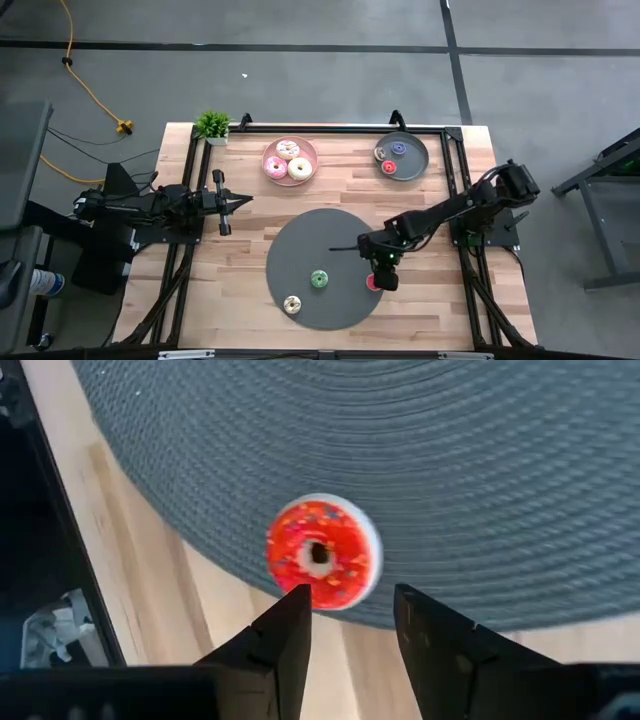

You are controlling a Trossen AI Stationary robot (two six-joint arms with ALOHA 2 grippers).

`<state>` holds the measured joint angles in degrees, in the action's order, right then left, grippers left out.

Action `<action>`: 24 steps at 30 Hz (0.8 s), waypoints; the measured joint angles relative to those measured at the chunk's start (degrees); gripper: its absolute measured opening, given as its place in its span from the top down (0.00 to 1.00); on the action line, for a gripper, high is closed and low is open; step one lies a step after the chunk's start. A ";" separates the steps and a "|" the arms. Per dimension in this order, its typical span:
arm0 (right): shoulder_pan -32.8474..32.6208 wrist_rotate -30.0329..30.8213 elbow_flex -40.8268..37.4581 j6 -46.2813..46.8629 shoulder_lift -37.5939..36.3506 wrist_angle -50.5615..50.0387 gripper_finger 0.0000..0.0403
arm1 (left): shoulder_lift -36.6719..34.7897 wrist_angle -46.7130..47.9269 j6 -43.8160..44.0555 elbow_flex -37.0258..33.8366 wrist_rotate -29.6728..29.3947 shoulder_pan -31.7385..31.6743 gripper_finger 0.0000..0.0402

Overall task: Pick & Place donuts
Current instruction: Put the small orange donut on the gray plate

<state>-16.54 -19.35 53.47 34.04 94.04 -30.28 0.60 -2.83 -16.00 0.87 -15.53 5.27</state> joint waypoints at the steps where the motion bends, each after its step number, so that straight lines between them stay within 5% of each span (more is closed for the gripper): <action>1: -0.28 0.48 0.00 0.37 0.21 0.44 0.66 | 0.00 0.00 0.01 0.01 -0.01 0.01 1.00; 24: -1.59 4.70 0.00 4.75 4.20 3.49 0.66 | 0.02 0.00 -0.01 0.01 -0.04 0.01 1.00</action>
<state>-18.13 -14.65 53.47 38.79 98.24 -26.79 0.62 -2.83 -16.01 0.88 -15.57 5.27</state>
